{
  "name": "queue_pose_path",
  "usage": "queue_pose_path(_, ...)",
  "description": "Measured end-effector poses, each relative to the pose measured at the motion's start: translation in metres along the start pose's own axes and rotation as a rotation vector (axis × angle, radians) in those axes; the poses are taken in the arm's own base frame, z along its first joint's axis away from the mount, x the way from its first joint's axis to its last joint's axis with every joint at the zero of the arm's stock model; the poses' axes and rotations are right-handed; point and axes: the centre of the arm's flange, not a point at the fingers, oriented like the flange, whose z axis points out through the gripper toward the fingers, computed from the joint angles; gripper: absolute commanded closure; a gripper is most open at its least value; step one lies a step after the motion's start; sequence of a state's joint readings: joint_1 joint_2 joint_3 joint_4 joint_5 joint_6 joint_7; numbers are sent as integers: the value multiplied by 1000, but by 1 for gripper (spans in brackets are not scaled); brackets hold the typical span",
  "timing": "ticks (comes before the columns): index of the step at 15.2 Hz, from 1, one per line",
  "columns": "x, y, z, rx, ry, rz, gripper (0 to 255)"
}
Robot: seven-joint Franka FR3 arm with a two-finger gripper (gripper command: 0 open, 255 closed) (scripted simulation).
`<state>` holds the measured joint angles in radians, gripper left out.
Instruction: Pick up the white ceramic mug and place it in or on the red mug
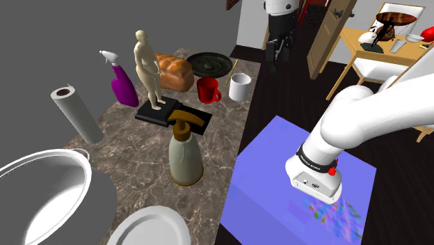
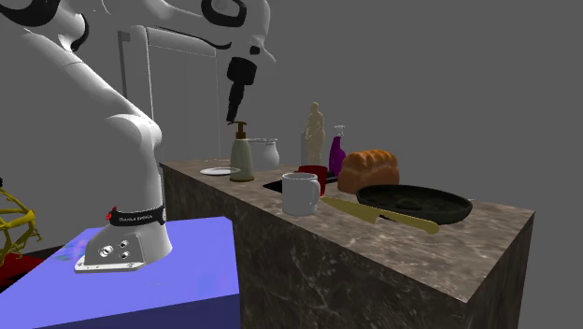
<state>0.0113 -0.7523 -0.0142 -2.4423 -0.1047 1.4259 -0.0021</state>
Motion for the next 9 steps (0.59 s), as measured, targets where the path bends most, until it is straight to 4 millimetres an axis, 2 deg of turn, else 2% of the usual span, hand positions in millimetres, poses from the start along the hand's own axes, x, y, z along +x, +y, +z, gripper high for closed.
queue_pose_path(1, 0, 0, 0, 0, 0, 0, 0)
queue_pose_path(3, 12, 1, 8, 7, 11, 8, 0)
queue_pose_path(9, 70, 9, 44, 39, 69, 48, 0)
